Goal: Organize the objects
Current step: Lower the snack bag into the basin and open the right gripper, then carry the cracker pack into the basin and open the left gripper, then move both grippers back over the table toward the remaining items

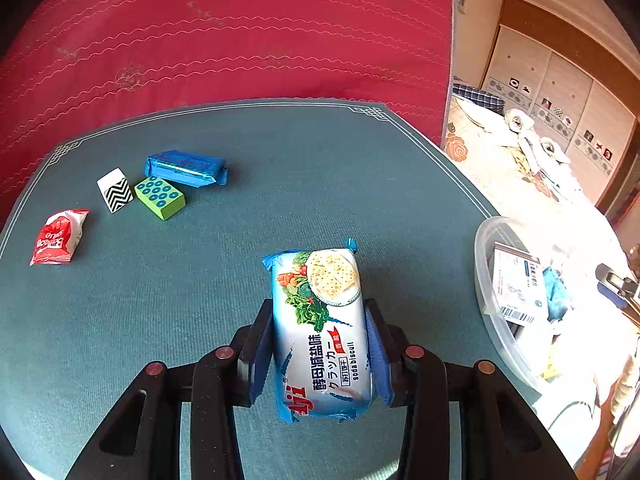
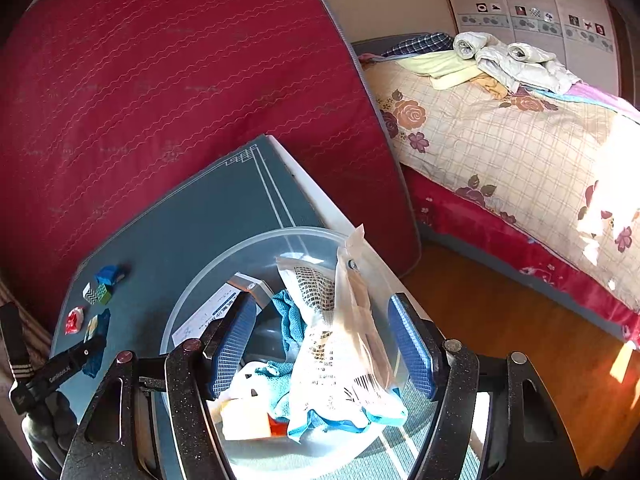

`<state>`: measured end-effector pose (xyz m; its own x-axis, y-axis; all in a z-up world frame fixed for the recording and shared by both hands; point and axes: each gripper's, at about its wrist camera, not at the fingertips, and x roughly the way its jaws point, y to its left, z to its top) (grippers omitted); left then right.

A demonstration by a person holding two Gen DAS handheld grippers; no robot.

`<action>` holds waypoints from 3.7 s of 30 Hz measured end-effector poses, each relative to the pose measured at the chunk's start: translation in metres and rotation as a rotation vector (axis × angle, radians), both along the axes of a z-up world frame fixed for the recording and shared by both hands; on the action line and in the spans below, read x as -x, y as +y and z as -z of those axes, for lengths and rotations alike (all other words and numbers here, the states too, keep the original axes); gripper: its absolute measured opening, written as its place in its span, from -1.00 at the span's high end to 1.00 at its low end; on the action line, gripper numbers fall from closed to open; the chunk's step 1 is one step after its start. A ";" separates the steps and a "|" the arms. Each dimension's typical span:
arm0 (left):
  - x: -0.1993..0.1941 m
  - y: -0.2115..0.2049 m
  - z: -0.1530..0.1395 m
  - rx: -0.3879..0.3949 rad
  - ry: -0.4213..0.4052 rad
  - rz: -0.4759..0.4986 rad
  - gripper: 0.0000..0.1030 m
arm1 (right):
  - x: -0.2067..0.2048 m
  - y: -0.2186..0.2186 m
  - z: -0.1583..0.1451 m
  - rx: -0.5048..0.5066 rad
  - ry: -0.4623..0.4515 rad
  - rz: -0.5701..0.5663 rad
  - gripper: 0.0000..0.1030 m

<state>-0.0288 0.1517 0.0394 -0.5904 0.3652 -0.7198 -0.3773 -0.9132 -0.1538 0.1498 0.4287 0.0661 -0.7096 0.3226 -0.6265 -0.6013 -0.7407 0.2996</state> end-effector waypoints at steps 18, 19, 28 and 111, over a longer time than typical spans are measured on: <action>-0.035 0.119 -0.018 0.004 0.028 0.306 0.13 | -0.013 -0.011 -0.001 -0.083 0.015 0.000 -0.36; -0.036 0.125 -0.018 0.007 0.034 0.324 0.13 | -0.014 -0.010 -0.002 -0.081 0.020 0.006 -0.36; -0.046 0.172 -0.023 0.021 0.070 0.456 0.13 | -0.022 -0.006 -0.001 -0.066 0.040 0.032 -0.36; 0.071 -0.165 0.002 0.094 0.091 -0.390 -0.99 | 0.155 -0.230 0.038 -0.151 -0.080 -0.462 -0.50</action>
<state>-0.0997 -0.0137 0.0376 -0.7340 0.0360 -0.6782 -0.0078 -0.9990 -0.0447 -0.0056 0.1985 0.0281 -0.7516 0.0769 -0.6551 -0.2166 -0.9669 0.1350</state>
